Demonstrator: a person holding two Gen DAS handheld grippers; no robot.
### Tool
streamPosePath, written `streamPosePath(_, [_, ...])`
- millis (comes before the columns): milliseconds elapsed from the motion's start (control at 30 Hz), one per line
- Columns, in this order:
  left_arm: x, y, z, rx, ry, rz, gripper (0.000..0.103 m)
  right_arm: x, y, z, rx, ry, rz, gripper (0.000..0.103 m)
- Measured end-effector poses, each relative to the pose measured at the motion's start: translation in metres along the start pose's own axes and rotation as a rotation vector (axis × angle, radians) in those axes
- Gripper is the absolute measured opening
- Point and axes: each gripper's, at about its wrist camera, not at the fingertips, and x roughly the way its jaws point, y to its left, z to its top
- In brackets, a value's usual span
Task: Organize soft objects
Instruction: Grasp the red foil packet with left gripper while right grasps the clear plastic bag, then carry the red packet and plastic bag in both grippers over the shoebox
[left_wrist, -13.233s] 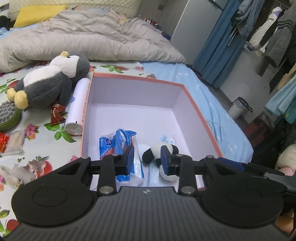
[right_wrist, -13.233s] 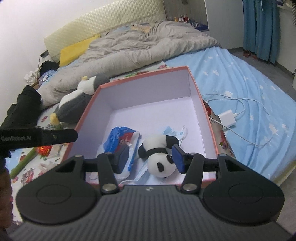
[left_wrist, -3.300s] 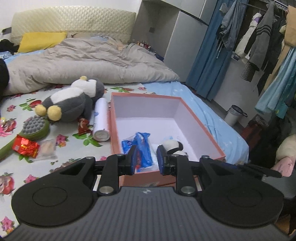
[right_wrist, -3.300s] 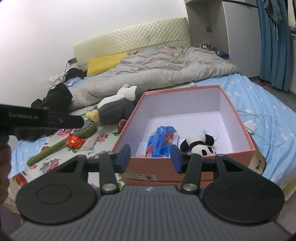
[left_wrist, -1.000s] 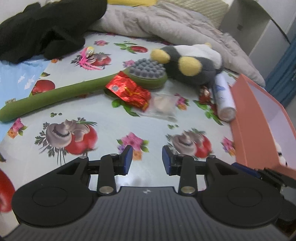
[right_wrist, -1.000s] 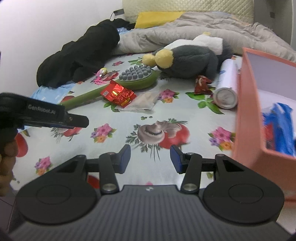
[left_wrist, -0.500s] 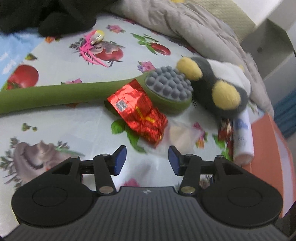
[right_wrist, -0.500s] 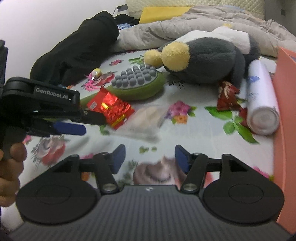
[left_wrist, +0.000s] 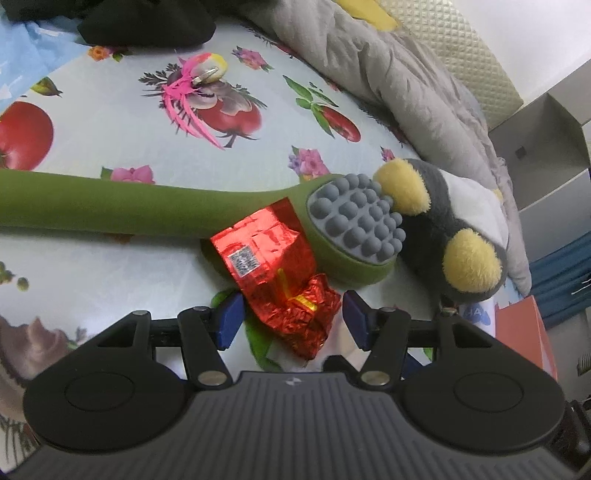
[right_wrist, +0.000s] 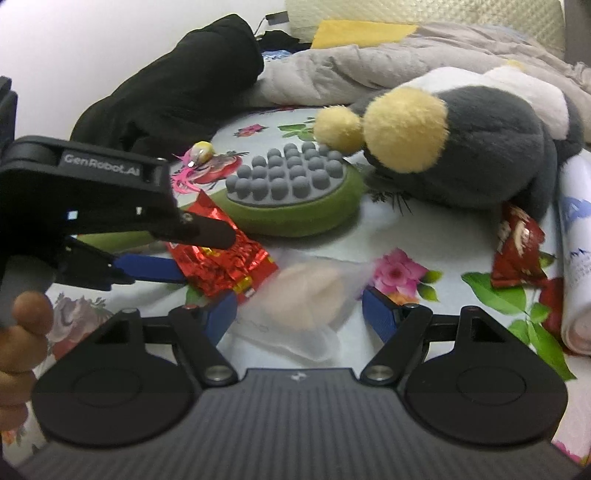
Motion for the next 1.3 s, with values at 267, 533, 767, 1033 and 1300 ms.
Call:
streamPosePath(267, [0.004,-0.008,-0.008,0.036,0.023,-0.024,0.042,-0.001,0.009,0.002,-0.030,0.017,-0.037,0.051])
streamPosePath(533, [-0.010,-0.017,-0.017,0.094,0.010,-0.023,0.032,-0.017,0.014,0.001,-0.018,0.032,-0.059,0.037])
streamPosePath(767, [-0.039,-0.022,-0.031,0.125,0.011,-0.036,0.021,-0.043,0.019,-0.008,-0.004,0.053,-0.072,0.025])
streamPosePath(1033, [-0.077,-0.028,-0.065,0.167,0.025,-0.050,0.018,-0.086,0.030,-0.030,-0.010,0.075,-0.111,0.022])
streamPosePath(1300, [-0.114,-0.035,-0.109,0.221,0.035,-0.044,0.018,-0.131,0.037,-0.054,-0.015,0.079,-0.161,0.020])
